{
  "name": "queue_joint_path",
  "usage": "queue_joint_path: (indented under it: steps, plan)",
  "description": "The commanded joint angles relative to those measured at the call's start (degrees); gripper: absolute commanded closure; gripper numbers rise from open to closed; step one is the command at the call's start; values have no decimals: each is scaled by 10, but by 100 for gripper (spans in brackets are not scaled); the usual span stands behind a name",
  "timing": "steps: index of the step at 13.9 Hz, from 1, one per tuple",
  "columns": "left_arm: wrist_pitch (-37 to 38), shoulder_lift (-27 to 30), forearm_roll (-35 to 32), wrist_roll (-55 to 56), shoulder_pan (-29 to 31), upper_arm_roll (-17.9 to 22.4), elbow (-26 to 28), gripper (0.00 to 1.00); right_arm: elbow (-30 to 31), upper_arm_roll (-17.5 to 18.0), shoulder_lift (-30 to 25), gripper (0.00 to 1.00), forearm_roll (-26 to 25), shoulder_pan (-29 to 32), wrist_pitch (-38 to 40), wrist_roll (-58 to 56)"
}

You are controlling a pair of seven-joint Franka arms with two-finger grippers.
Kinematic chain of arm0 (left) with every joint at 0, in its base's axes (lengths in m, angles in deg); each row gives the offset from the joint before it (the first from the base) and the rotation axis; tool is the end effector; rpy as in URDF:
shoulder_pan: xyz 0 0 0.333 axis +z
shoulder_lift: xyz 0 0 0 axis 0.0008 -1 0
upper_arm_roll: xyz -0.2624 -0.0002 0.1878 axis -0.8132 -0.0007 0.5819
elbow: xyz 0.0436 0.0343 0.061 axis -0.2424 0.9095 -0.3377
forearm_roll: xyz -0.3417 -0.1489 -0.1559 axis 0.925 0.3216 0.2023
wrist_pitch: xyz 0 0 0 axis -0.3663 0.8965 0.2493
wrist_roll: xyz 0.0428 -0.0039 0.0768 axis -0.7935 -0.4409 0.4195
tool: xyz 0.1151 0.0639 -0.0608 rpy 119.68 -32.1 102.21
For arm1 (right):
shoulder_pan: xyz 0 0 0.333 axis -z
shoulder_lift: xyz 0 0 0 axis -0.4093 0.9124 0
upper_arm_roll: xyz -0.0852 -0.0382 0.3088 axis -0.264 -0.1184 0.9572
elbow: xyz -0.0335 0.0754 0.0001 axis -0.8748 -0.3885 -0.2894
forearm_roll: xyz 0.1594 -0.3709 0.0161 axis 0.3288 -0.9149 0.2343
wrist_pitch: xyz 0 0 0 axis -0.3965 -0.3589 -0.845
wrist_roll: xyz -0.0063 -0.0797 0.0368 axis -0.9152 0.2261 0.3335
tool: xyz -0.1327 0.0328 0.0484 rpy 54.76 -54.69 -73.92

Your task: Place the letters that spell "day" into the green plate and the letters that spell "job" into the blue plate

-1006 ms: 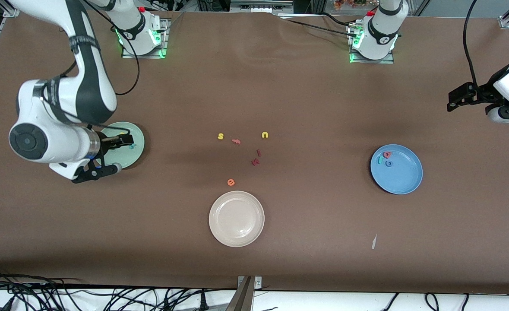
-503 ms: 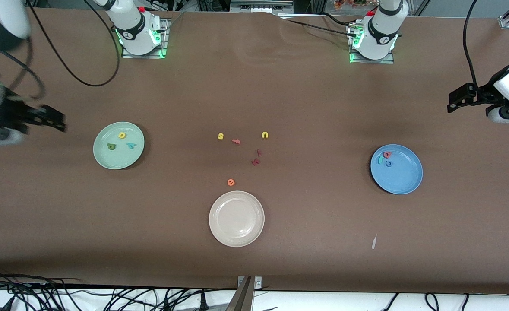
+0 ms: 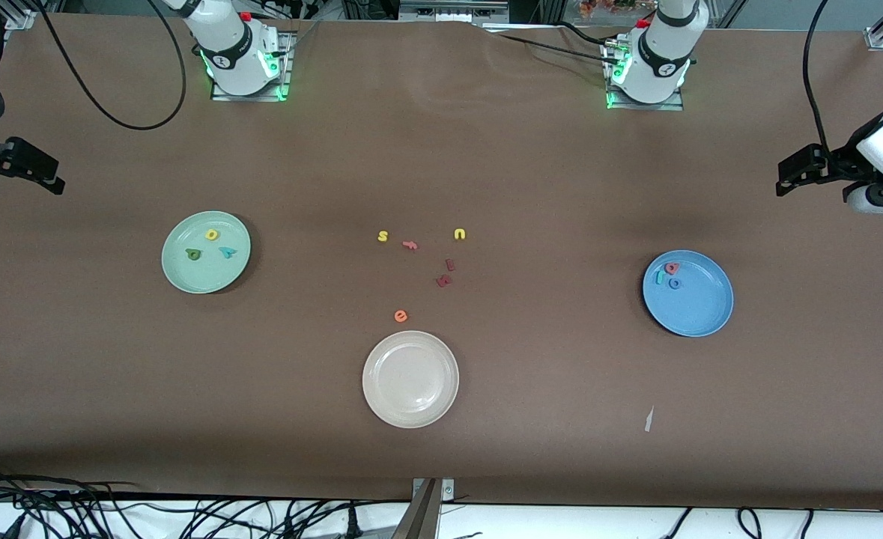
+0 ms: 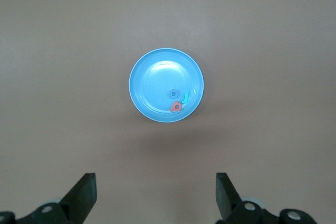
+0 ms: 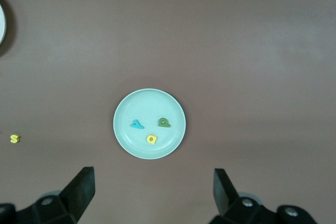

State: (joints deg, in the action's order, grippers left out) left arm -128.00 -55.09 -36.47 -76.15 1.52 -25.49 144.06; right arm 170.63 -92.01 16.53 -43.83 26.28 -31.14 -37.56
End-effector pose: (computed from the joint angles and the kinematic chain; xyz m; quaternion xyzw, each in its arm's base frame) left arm 0.5646 0.0100 0.5579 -0.9982 0.0479 0.0344 0.0115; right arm 0.5708 -0.0452 0.5635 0.9999 -0.0028 0.0093 0.0076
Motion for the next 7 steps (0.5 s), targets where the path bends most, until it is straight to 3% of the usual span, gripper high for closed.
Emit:
queue_joint_path:
  steps: [1, 7]
  plan:
    - [-5, 5, 4, -13, -1, 1, 3, 0, 5, 24, -7, 0, 11, 14, -6, 7]
    - [-14, 7, 4, -13, -2, 1, 8, 0, 3, 41, -25, 0, 3, 12, 2, 6]
